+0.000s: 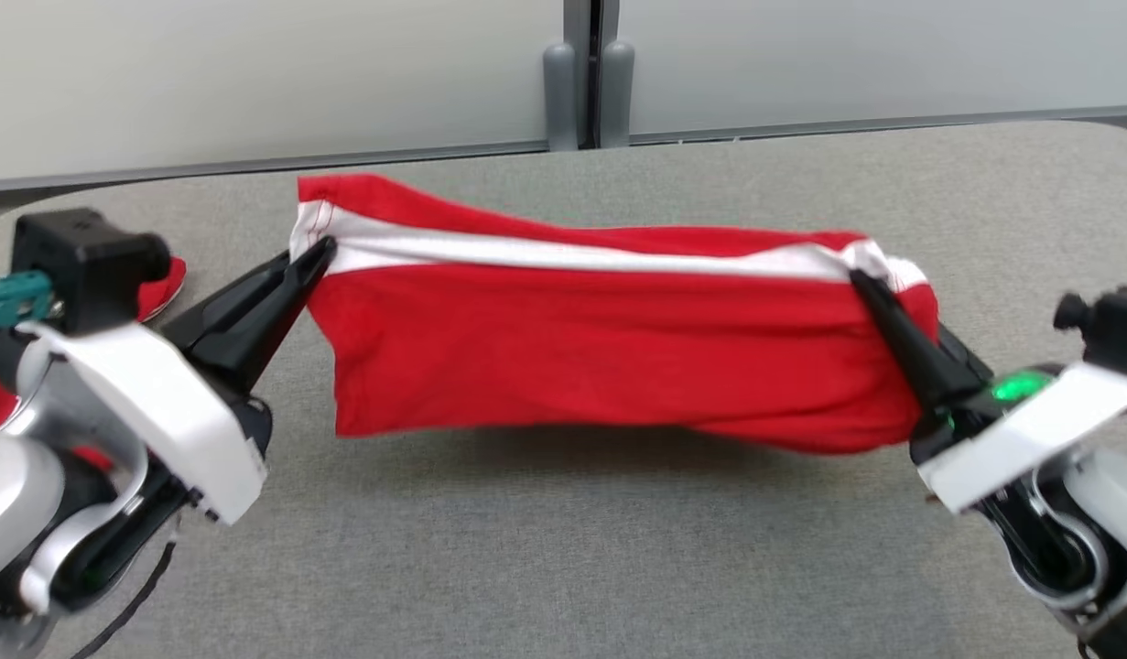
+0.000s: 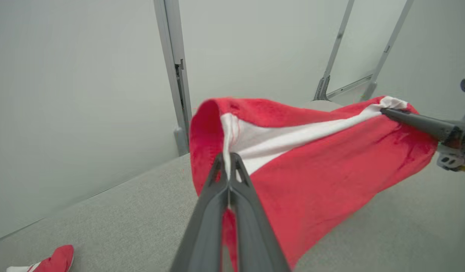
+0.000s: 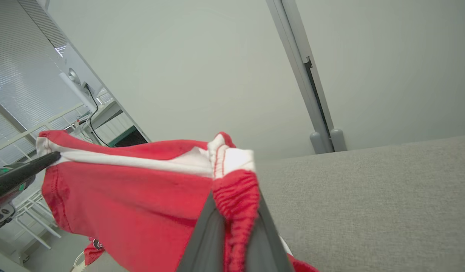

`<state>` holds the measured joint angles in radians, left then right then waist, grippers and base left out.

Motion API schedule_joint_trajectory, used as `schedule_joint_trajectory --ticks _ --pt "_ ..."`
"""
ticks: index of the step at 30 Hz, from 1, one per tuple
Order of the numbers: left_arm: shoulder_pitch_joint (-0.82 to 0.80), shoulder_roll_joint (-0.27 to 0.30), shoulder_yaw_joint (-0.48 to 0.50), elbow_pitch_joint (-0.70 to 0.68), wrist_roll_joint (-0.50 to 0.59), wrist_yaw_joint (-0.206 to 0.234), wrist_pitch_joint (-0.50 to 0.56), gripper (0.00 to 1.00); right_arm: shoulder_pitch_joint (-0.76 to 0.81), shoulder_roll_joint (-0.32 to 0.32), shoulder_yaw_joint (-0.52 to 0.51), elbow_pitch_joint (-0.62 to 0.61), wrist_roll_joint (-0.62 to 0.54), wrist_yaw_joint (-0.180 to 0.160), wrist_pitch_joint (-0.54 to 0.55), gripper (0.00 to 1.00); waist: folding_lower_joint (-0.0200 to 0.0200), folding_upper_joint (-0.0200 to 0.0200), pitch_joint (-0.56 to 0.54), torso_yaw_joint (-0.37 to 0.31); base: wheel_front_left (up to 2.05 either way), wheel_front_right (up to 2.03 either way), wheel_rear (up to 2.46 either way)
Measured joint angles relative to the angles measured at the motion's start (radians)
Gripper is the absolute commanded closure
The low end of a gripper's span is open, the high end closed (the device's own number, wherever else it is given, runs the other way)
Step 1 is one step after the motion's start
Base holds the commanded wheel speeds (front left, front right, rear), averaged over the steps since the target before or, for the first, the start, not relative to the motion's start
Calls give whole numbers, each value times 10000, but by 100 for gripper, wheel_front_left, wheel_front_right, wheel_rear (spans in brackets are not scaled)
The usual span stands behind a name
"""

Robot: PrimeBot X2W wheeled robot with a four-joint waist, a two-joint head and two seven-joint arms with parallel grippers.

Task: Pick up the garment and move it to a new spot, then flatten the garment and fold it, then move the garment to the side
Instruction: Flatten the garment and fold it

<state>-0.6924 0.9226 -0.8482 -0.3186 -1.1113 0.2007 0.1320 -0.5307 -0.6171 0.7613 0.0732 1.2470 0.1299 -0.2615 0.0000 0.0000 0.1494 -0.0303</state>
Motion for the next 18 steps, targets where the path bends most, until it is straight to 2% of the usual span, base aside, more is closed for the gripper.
schedule_joint_trajectory --ticks 3,7,10,18 --pt "300 324 182 -407 -290 249 -2 100 674 -6 -364 -282 -234 0 -2 100 0 0 31 -137 0 0 0" --pt "356 351 236 -251 -702 151 138 100 1062 198 -527 -343 -587 0 -2 100 0 0 329 -303 0 0 0" --pt "311 192 130 244 -786 -105 374 100 1126 384 -575 -251 -755 0 -2 100 0 0 636 -462 0 0 0" --pt "-560 -709 -447 2234 -725 -1043 1294 100 1212 1060 -403 476 -861 0 0 100 0 0 1387 -1027 0 0 0"
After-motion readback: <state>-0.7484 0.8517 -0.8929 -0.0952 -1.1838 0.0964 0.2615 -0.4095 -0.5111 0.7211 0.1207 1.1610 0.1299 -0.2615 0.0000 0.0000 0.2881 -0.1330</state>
